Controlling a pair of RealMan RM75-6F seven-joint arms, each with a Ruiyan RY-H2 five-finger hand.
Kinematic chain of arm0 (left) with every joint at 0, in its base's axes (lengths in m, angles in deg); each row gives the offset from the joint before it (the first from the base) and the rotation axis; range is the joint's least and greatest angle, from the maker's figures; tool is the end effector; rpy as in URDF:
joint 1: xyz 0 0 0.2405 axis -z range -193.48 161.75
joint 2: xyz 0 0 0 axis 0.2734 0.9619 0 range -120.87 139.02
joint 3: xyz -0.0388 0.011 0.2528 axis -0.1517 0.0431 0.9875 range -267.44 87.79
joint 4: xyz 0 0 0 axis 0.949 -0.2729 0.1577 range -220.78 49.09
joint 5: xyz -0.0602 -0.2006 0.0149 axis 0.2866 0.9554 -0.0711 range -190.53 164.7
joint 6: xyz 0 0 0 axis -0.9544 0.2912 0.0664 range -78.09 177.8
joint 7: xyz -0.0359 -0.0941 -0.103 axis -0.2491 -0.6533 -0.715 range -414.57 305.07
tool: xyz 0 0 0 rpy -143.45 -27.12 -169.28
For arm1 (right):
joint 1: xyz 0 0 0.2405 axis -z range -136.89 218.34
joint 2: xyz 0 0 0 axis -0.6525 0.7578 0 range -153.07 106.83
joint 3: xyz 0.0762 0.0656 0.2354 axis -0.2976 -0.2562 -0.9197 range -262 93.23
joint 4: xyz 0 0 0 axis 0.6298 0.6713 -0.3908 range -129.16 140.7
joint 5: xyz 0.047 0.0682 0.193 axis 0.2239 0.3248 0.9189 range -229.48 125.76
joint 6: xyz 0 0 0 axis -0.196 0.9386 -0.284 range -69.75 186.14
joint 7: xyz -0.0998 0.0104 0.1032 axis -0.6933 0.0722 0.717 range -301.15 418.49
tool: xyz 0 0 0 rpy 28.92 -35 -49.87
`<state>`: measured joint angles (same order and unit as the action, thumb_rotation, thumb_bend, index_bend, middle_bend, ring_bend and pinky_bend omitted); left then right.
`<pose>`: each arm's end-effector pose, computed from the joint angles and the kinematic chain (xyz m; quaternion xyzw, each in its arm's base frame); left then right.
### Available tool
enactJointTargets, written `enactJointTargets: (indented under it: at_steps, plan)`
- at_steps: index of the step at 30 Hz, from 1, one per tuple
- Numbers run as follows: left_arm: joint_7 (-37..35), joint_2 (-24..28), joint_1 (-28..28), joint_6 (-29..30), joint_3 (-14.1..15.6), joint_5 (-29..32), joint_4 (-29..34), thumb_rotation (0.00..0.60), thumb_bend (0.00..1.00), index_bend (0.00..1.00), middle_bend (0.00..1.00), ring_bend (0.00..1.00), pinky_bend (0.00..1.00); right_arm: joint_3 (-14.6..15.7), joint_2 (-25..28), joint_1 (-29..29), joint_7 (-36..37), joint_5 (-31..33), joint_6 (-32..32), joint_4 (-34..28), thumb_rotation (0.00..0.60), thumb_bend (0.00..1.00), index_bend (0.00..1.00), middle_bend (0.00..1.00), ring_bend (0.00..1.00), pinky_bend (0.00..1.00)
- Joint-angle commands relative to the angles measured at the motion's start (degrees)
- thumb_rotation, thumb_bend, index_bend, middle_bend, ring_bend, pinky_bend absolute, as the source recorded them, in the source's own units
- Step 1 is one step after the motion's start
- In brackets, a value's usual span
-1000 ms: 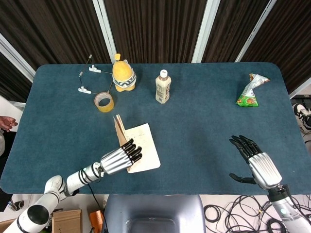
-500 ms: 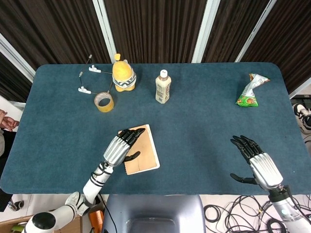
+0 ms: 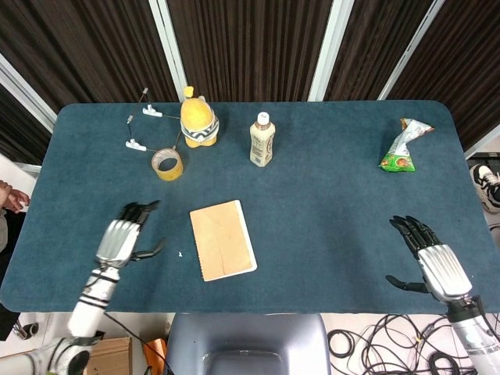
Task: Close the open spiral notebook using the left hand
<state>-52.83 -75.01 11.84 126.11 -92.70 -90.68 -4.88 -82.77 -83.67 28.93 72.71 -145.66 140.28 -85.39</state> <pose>-0.2369 0.2921 0.0458 -0.6467 -0.3824 -0.4534 0.4796 -0.2908 -0.1994 0.1561 0.6474 -0.4113 0.4376 0.4693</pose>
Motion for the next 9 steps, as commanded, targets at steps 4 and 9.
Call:
enactJointTargets:
  at_steps: [4,9]
  plan:
    - [5.4,14.5,-13.8,10.8,5.0,2.6,10.9,0.403,0.35,0.13,0.22,0.16,0.14,-0.8,1.0,1.1,1.9,2.0,0.4,1.1,0.6,0.03,0.06,0.07,0.02,0.14]
    - [4.5,17.4,-20.3,17.0,8.0,-0.2,12.7,0.448,0.35,0.14,0.21,0.16,0.14,-1.1,1.7,2.0,2.5,3.0,0.9,1.5,0.6,0.03,0.06,0.07,0.02,0.14]
